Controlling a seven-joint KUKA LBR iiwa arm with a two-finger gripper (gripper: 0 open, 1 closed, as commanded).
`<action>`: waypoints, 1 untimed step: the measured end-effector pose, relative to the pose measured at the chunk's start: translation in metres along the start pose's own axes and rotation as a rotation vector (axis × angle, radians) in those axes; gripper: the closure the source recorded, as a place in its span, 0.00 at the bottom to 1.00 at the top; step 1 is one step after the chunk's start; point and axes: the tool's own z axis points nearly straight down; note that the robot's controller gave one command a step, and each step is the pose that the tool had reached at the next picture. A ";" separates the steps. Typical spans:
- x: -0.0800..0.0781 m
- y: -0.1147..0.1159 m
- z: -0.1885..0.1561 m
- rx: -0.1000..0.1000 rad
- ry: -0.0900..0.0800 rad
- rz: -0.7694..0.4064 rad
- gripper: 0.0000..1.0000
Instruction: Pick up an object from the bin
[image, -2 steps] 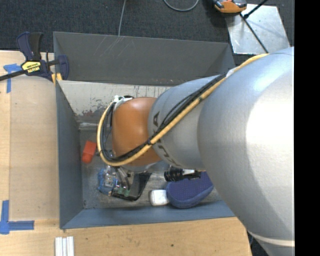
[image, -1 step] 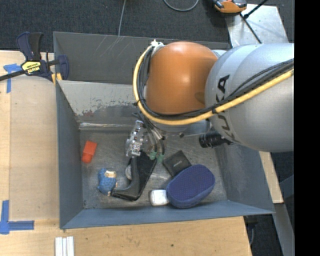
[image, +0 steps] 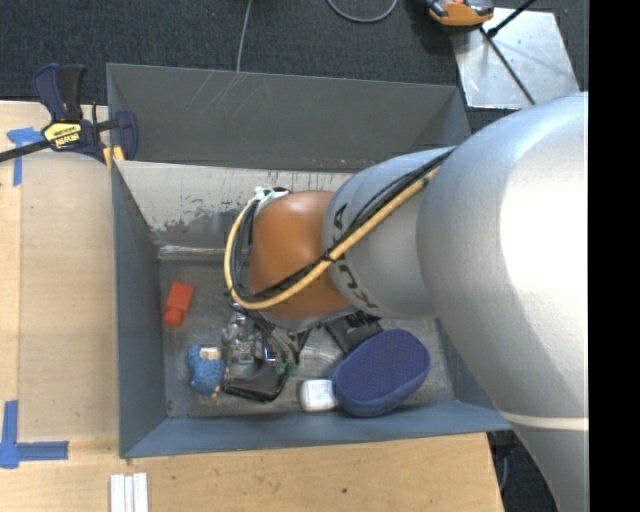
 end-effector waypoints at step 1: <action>0.000 0.001 0.000 -0.002 -0.002 0.001 0.00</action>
Offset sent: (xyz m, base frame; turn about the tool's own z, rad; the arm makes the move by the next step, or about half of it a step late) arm 0.0000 0.0000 0.0000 0.0000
